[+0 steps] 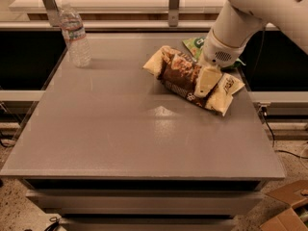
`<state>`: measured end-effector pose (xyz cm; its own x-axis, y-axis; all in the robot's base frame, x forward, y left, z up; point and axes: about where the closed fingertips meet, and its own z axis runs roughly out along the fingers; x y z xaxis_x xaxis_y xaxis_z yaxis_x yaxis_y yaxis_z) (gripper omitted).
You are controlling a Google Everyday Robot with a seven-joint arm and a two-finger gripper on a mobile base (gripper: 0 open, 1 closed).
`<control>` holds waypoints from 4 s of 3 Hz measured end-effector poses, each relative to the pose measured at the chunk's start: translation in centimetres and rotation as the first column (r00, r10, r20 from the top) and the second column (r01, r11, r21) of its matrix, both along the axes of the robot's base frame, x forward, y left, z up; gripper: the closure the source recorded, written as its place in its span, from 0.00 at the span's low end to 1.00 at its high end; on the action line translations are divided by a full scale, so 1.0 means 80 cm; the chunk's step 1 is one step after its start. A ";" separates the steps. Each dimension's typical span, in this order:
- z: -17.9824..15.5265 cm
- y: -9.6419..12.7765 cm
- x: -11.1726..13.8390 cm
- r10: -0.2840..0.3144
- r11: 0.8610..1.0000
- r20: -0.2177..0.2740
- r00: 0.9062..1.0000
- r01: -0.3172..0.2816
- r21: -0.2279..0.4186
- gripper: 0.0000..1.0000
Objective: Move brown chip bag near water bottle
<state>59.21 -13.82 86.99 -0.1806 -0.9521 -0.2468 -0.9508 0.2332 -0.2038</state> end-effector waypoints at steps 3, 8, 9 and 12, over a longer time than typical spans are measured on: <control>0.053 0.029 0.000 0.071 0.996 0.072 0.995 -0.074 0.040 1.00; 0.099 0.116 0.040 0.175 0.984 0.162 0.971 -0.166 -0.067 1.00; 0.102 0.152 0.058 0.208 0.974 0.176 0.962 -0.188 -0.123 1.00; 0.086 0.225 0.123 0.236 0.965 0.171 0.957 -0.210 -0.158 1.00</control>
Offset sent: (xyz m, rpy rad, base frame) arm -0.0014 0.0200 0.0460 0.0515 -0.0709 0.0712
